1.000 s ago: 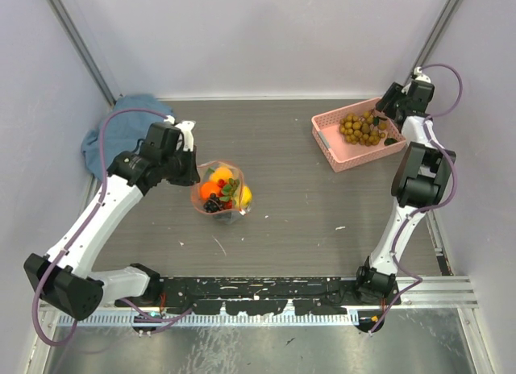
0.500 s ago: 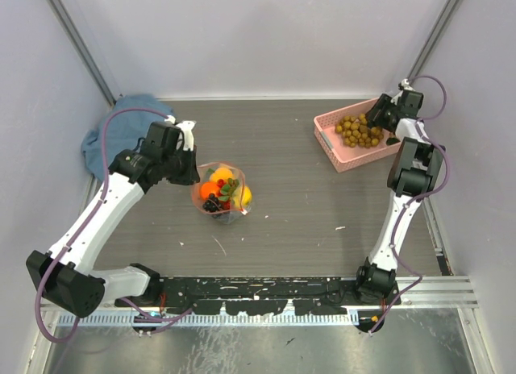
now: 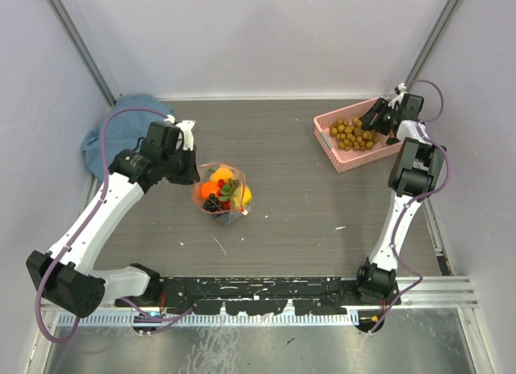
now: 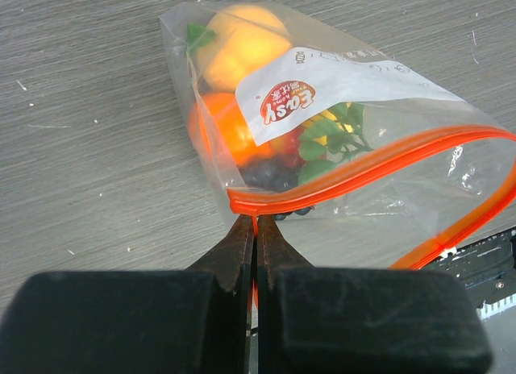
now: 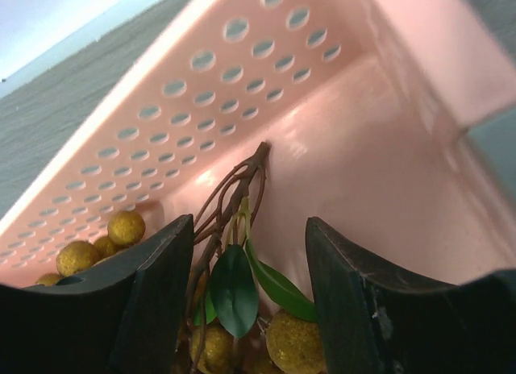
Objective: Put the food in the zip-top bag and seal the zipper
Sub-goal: Pick up the fake fruit from the bin.
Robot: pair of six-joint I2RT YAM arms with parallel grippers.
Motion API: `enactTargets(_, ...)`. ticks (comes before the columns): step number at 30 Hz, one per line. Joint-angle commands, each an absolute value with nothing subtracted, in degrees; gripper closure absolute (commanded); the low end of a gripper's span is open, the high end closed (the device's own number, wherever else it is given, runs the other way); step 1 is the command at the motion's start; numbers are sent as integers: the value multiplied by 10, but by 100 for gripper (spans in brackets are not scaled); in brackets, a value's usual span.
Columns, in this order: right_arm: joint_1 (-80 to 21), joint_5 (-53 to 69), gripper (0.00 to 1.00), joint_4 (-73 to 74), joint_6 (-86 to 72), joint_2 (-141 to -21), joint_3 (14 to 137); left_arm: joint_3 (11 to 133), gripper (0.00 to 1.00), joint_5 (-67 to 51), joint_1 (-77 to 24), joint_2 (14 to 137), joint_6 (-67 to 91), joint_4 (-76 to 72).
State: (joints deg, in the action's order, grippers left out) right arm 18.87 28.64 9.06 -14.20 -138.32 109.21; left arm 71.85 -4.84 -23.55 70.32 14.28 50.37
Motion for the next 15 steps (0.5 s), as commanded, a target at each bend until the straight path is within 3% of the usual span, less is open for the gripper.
enactTargets(1,191,316,39,94,-151,-1309,1057,719,100,-58,-233,696,140,477)
enactTargets(15,194,340,46,139,-168,-1232,988,717,100,-59,-233,689,141,476)
